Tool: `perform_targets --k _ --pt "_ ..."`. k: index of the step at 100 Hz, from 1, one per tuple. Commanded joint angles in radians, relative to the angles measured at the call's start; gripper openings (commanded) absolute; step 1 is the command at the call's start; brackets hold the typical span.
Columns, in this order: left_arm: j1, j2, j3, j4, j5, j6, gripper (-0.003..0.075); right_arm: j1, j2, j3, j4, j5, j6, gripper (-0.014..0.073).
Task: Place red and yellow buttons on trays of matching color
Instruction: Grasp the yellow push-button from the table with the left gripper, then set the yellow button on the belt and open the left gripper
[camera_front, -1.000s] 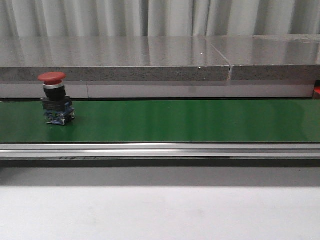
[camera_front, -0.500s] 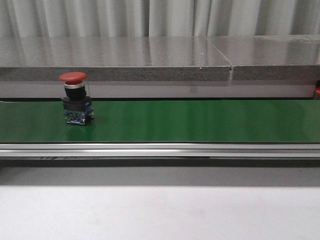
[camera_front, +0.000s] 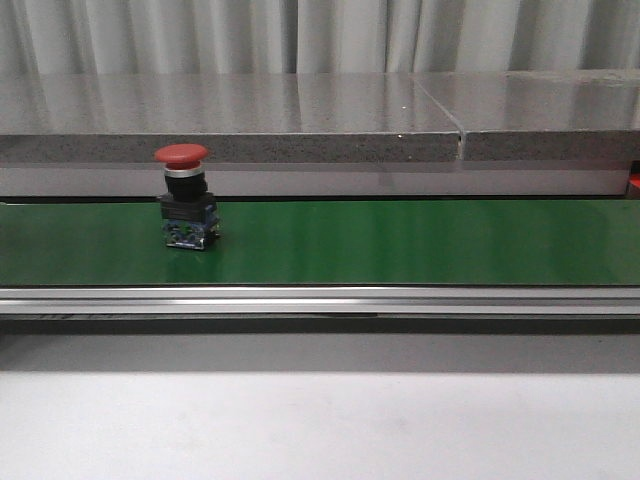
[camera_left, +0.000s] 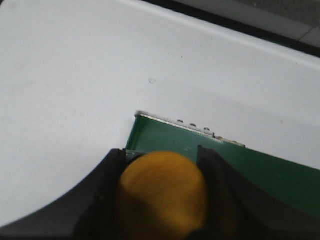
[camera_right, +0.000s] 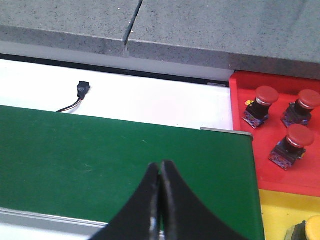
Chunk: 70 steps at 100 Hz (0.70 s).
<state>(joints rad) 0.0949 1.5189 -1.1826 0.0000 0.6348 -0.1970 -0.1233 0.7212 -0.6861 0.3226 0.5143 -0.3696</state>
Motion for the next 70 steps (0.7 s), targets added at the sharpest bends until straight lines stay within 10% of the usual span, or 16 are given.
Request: perform_targets --k 1,70 --pt "-0.031 -0.046 0.015 -0.014 -0.085 0.004 -0.0019 0.001 -0.007 -0.026 0.010 -0.058 -0.007 -0.0067" --pt "-0.071 -0.046 0.173 -0.021 -0.215 0.004 -0.0018 0.001 -0.007 -0.026 0.010 -0.058 -0.007 -0.0067"
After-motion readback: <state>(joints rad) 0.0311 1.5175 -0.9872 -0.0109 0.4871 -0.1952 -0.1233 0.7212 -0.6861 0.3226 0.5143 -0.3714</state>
